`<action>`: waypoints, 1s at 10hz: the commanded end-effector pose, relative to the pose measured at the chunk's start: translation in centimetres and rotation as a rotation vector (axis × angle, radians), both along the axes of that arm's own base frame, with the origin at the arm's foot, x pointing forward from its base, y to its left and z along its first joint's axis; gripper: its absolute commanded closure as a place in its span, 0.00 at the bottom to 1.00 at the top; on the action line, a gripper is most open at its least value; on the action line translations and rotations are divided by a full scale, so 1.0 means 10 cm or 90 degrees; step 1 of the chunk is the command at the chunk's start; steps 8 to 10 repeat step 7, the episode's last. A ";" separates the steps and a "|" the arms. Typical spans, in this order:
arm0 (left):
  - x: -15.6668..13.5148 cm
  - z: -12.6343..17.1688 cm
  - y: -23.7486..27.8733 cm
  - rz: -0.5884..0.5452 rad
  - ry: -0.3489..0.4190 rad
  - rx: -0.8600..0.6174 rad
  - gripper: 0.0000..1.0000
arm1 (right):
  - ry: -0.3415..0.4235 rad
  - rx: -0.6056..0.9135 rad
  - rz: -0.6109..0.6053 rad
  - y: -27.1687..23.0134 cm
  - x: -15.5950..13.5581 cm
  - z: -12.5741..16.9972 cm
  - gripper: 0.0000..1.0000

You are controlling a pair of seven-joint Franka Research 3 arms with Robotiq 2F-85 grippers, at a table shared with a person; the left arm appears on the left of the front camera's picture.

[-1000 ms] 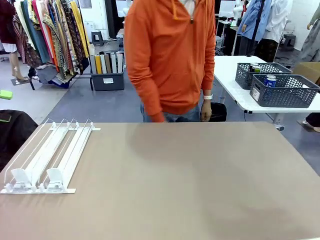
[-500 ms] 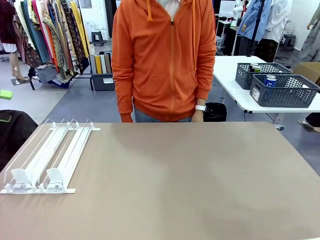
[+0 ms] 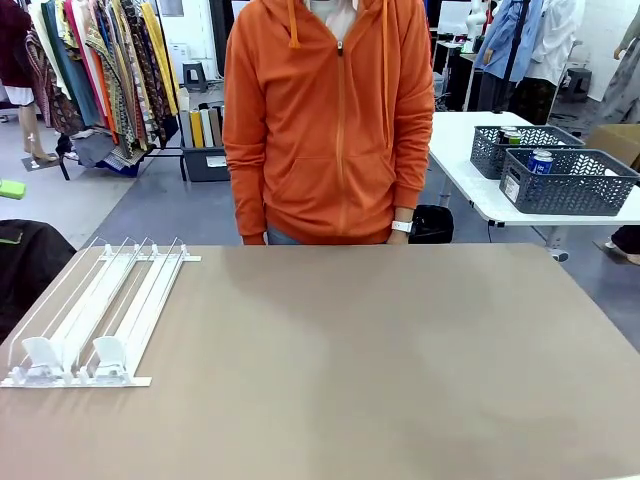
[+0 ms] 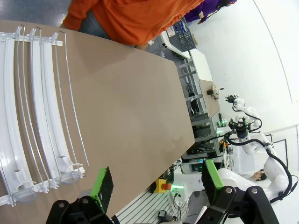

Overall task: Retrieve and store the cans from the dispenser.
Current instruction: Pick up one can from the Automatic Can Dispenser and place it in the middle of the table.

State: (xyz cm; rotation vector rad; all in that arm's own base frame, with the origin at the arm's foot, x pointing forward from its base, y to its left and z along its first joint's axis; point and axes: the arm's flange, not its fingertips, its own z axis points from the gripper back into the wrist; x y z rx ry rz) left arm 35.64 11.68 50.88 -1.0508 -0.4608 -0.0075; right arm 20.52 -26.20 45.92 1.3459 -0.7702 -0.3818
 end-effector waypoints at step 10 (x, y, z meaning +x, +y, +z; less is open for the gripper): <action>-0.03 0.01 0.00 -0.004 0.006 0.002 0.00 | -0.023 -0.001 -0.004 0.00 0.03 0.03 0.00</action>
